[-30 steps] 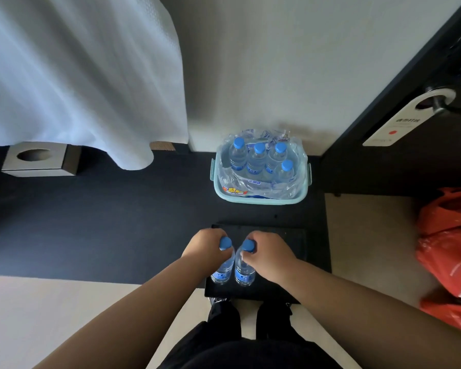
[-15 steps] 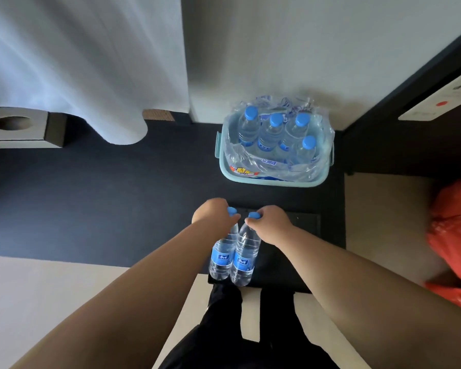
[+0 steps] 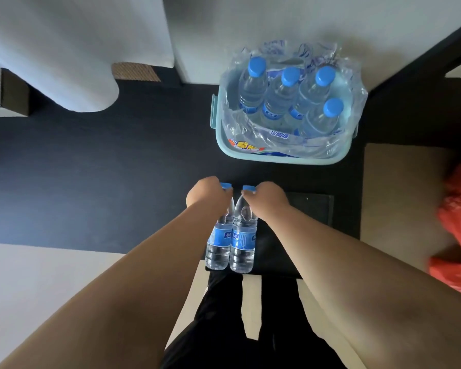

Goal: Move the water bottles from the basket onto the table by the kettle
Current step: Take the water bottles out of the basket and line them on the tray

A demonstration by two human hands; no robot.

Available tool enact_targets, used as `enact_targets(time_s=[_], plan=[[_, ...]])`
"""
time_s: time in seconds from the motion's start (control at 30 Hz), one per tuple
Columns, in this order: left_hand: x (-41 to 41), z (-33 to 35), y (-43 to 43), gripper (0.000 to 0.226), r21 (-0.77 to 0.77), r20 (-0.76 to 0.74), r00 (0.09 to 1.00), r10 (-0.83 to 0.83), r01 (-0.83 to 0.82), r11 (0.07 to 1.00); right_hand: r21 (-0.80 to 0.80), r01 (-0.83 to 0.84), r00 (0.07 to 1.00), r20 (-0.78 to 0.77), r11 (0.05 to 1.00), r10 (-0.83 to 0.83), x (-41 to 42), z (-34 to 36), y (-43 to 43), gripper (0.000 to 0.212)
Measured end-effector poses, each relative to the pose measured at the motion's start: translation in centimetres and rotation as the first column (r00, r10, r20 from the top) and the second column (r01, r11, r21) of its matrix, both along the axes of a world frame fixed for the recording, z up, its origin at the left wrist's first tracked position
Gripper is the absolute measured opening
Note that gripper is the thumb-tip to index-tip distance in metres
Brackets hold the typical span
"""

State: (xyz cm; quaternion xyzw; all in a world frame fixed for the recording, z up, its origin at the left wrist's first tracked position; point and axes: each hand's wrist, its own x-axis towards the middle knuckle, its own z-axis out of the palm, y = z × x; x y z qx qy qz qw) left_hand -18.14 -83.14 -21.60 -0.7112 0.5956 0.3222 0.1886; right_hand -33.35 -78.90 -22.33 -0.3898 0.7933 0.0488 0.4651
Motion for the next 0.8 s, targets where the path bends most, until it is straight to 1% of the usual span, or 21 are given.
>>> enact_targets(time_s=[0.1,0.17,0.27,0.4,0.47,0.53,0.67,0.8], plan=[[0.8,-0.5,0.5,0.026,0.011,-0.012,1.000,-0.001,0.001,1.000,0.043,-0.071,0.997,0.015,0.997,0.070,-0.1,-0.4,0.5,0.050],[1.2,-0.4,0.9,0.027,0.002,-0.012,1.000,-0.024,0.024,1.000,0.045,-0.097,0.995,0.040,0.994,0.095,-0.2,-0.1,1.1,0.051],[1.7,0.3,1.6,0.030,-0.017,-0.006,0.998,-0.061,0.061,0.998,0.048,-0.098,0.992,0.080,0.994,0.094,-0.4,1.0,2.1,0.045],[2.1,2.2,2.1,0.032,-0.013,0.000,0.996,-0.086,0.086,0.996,0.068,-0.146,0.988,0.066,0.987,0.142,-0.9,3.2,2.8,0.034],[2.0,3.5,1.8,0.031,-0.022,-0.005,0.996,-0.087,0.087,0.996,0.057,-0.179,0.983,0.049,0.982,0.177,-1.5,4.8,2.8,0.038],[1.8,5.2,1.2,0.026,-0.036,-0.011,0.996,-0.088,0.087,0.996,0.021,-0.191,0.981,0.038,0.981,0.190,-2.1,6.6,2.5,0.046],[0.8,8.9,-1.1,0.025,-0.124,-0.032,0.994,-0.106,0.102,0.987,-0.098,-0.222,0.975,-0.021,0.970,0.221,-3.3,10.5,0.9,0.042],[-0.9,13.0,-4.3,0.025,-0.246,-0.083,0.988,-0.129,0.105,0.963,-0.238,-0.227,0.974,-0.063,0.944,0.219,-4.9,14.5,-1.6,0.045]])
